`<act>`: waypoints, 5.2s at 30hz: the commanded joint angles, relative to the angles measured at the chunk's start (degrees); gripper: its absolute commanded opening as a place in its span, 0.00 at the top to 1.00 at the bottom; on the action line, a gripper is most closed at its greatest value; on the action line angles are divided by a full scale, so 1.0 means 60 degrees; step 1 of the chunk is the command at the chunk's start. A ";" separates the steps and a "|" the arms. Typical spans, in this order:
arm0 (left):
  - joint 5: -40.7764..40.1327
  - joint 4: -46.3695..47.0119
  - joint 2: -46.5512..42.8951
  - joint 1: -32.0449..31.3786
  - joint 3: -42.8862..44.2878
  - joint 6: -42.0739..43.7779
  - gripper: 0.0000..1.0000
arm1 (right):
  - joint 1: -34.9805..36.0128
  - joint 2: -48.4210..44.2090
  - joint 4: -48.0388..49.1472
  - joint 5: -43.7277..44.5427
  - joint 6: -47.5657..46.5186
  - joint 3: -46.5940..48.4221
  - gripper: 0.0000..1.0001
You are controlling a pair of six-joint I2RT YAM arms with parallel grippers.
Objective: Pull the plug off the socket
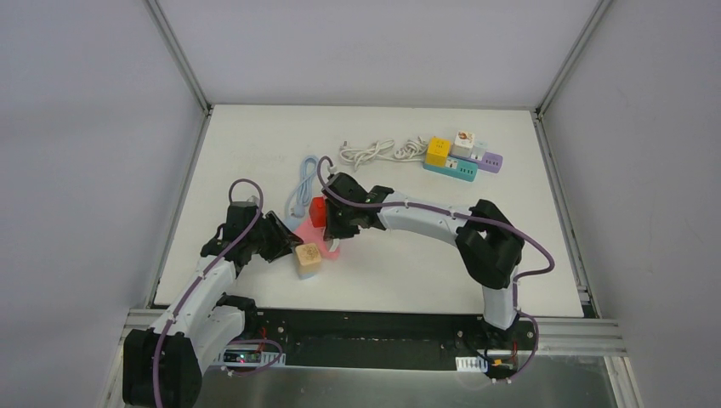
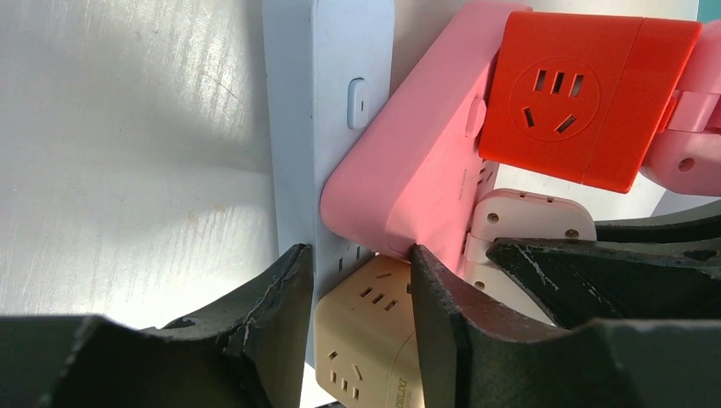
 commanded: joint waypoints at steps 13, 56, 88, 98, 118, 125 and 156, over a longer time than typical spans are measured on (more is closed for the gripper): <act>-0.0846 -0.1350 0.0282 -0.0052 -0.0109 0.0509 0.64 | 0.0104 -0.0488 0.0181 0.0936 -0.0639 0.0011 1.00; -0.1335 -0.1567 0.0427 -0.0308 -0.0076 0.0572 0.69 | -0.0883 -0.1750 0.2856 -0.2586 0.0044 -0.1720 1.00; -0.1757 -0.1927 0.0472 -0.0418 0.0059 0.0542 0.69 | -0.0730 -0.1949 0.2094 -0.2114 -0.0154 -0.1112 1.00; -0.1088 -0.2227 -0.0132 -0.0418 0.1364 0.0594 0.61 | -0.2561 -0.4709 0.2026 -0.0146 0.0272 -0.3367 1.00; -0.1084 -0.3371 0.0093 -0.0404 0.3292 0.1362 0.37 | -0.7962 -0.5830 0.2627 -0.3614 -0.0036 -0.7057 0.81; -0.0717 -0.2932 -0.0127 -0.0404 0.2539 0.1147 0.36 | -0.8072 -0.4500 0.2885 -0.3748 -0.0325 -0.7036 0.75; -0.0049 -0.1538 0.0171 -0.0404 0.2190 0.0733 0.35 | -0.3498 -0.4632 0.4460 -0.2646 -0.0063 -0.4869 0.21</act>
